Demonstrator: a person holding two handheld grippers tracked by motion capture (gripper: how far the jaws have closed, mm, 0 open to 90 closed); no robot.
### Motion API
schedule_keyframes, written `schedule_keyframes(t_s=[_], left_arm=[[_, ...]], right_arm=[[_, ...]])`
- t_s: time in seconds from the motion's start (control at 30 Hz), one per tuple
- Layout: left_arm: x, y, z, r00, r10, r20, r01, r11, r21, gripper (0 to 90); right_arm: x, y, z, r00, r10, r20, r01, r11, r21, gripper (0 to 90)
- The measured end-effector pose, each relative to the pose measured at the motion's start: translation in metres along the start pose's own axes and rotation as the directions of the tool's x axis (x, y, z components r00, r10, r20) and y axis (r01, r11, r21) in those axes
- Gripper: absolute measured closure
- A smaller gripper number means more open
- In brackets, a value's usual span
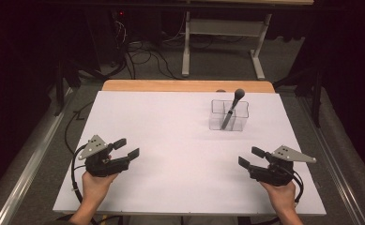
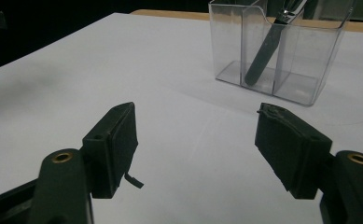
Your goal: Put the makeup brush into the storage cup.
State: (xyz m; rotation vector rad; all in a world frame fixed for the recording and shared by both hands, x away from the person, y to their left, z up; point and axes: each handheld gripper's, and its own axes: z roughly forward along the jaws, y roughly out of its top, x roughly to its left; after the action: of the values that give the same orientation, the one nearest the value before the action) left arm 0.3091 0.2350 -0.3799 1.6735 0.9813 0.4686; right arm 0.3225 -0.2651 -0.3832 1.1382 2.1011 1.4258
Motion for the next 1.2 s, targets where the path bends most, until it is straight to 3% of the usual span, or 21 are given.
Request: schedule_keyframes(t_s=[0.93, 1.2], left_arm=[[-0.001, 0.000, 0.001, 1.0000, 0.005, 0.000, -0.005, 1.0000, 0.005, 32.7], [-0.001, 0.000, 0.001, 1.0000, 0.010, -0.001, -0.010, 0.9999, 0.009, 32.7]], right_arm=[[-0.007, -0.011, 0.006, 0.9992, -0.003, 0.040, 0.003, 1.000, 0.003, 27.8], [-0.010, -0.013, 0.004, 0.9981, 0.028, 0.054, -0.027, 1.000, -0.014, 26.8]])
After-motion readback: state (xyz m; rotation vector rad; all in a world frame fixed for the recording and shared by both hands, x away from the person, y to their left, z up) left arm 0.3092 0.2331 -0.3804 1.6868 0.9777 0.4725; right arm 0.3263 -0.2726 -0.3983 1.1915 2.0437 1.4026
